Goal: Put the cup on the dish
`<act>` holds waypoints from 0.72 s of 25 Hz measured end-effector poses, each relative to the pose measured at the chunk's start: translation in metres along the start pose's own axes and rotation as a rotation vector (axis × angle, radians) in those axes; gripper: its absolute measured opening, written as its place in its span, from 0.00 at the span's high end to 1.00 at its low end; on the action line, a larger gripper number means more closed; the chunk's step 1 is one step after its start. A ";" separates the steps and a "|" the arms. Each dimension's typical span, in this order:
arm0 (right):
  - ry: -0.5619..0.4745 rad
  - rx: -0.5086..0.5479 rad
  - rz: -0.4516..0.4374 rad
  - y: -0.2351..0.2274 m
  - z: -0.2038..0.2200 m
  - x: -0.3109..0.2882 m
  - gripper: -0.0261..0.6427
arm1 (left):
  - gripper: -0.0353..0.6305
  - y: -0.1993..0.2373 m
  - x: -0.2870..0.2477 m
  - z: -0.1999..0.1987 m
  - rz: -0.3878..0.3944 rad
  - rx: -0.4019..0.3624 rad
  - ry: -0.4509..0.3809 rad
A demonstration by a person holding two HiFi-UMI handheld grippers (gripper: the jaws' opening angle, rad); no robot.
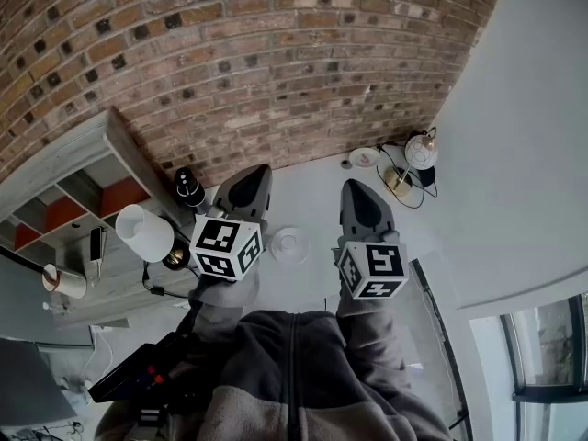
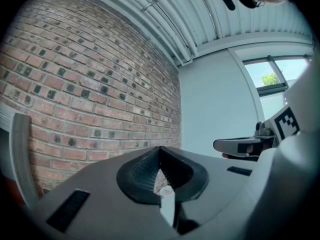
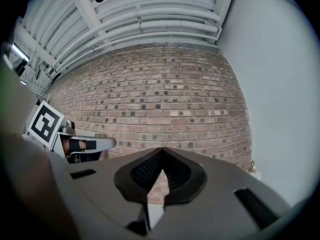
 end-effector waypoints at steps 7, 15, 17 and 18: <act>0.006 0.004 0.002 0.002 0.002 0.003 0.96 | 0.94 -0.001 0.000 0.004 0.008 0.010 0.006; 0.007 0.021 0.004 0.004 0.004 0.006 0.96 | 0.94 -0.004 0.001 0.004 0.018 0.009 0.011; 0.008 0.024 0.005 0.005 0.003 0.007 0.96 | 0.94 -0.004 0.002 0.004 0.020 0.009 0.011; 0.008 0.025 0.005 0.006 0.003 0.007 0.96 | 0.94 -0.004 0.002 0.004 0.020 0.009 0.011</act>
Point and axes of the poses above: the fingertips, and each gripper's own axes: x backward along the fingers, y to its left, z out of its underside, the point moved 9 cm from there along x, backward along the fingers, and after that the axes turned 13 degrees about z, right-handed, at the moved point
